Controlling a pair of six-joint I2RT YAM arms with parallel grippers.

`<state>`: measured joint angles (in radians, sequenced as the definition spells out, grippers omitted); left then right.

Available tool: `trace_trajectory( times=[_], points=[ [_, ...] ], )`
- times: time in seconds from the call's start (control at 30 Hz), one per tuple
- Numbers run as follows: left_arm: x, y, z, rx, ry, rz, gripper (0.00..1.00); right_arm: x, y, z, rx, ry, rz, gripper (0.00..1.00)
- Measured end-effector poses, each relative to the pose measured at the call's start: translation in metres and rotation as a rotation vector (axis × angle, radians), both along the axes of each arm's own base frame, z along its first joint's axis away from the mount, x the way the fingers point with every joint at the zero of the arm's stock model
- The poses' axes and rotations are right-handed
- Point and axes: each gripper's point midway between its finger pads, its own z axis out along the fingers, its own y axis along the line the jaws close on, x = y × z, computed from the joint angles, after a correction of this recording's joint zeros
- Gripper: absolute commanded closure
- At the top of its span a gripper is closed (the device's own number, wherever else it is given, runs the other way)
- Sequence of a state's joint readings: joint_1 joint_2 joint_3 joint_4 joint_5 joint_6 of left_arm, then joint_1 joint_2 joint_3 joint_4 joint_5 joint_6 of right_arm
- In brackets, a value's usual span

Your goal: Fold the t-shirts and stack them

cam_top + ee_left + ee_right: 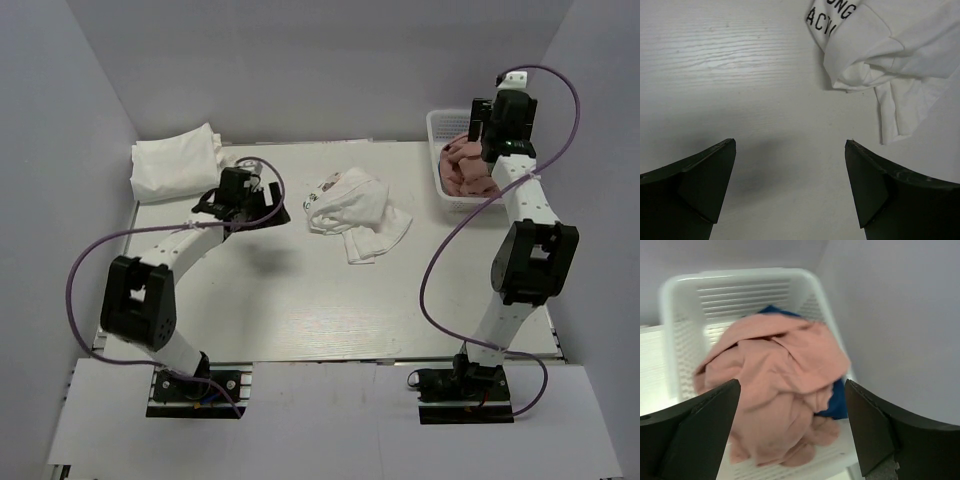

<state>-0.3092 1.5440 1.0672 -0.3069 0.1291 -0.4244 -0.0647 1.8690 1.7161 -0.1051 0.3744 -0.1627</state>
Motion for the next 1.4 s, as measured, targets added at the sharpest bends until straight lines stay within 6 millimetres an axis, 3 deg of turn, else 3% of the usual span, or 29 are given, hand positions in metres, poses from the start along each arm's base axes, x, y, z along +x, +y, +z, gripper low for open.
trace_trajectory(
  times=[0.13, 0.23, 0.37, 0.47, 0.57, 0.67, 0.8, 0.83, 0.9, 0.93, 1.0, 1.1, 1.2, 1.33, 1.4],
  points=[
    [0.021, -0.033, -0.009, 0.032, 0.004, -0.109, 0.00, -0.013, 0.036, -0.001, 0.121, 0.014, 0.139, 0.10],
    [0.037, -0.057, -0.020, 0.058, 0.007, -0.173, 0.00, -0.039, 0.077, 0.026, 0.186, -0.016, 0.305, 0.10],
    [0.053, -0.086, -0.039, 0.103, 0.019, -0.249, 0.00, -0.089, 0.125, 0.070, 0.242, -0.106, 0.477, 0.10],
    [0.061, -0.102, -0.053, 0.142, 0.017, -0.302, 0.00, -0.117, 0.153, 0.075, 0.291, -0.126, 0.563, 0.10],
    [0.066, -0.116, -0.062, 0.178, 0.008, -0.350, 0.00, -0.132, 0.170, 0.045, 0.360, -0.072, 0.591, 0.10],
    [0.077, -0.127, -0.066, 0.208, -0.010, -0.370, 0.05, -0.145, 0.182, -0.009, 0.429, 0.045, 0.576, 0.10],
    [0.092, -0.135, -0.063, 0.240, -0.048, -0.367, 0.27, -0.170, 0.195, -0.076, 0.480, 0.209, 0.537, 0.10],
    [0.096, -0.135, -0.062, 0.249, -0.056, -0.359, 0.41, -0.174, 0.197, -0.085, 0.485, 0.235, 0.527, 0.10],
    [0.105, -0.134, -0.060, 0.267, -0.074, -0.343, 0.55, -0.177, 0.204, -0.096, 0.494, 0.268, 0.522, 0.10],
    [0.109, -0.134, -0.060, 0.275, -0.080, -0.335, 0.75, -0.177, 0.208, -0.099, 0.497, 0.275, 0.521, 0.10],
    [0.116, -0.134, -0.059, 0.287, -0.091, -0.320, 0.96, -0.177, 0.212, -0.104, 0.500, 0.290, 0.515, 0.10],
    [0.119, -0.130, -0.061, 0.307, -0.089, -0.302, 1.00, -0.174, 0.212, -0.121, 0.499, 0.325, 0.474, 0.10],
    [0.119, -0.126, -0.061, 0.317, -0.097, -0.282, 1.00, -0.171, 0.206, -0.153, 0.478, 0.397, 0.403, 0.10],
    [0.101, -0.113, -0.056, 0.319, -0.092, -0.261, 1.00, -0.170, 0.201, -0.198, 0.442, 0.521, 0.323, 0.10],
    [0.088, -0.104, -0.044, 0.315, -0.096, -0.250, 1.00, -0.164, 0.202, -0.211, 0.425, 0.554, 0.310, 0.10]
  ],
)
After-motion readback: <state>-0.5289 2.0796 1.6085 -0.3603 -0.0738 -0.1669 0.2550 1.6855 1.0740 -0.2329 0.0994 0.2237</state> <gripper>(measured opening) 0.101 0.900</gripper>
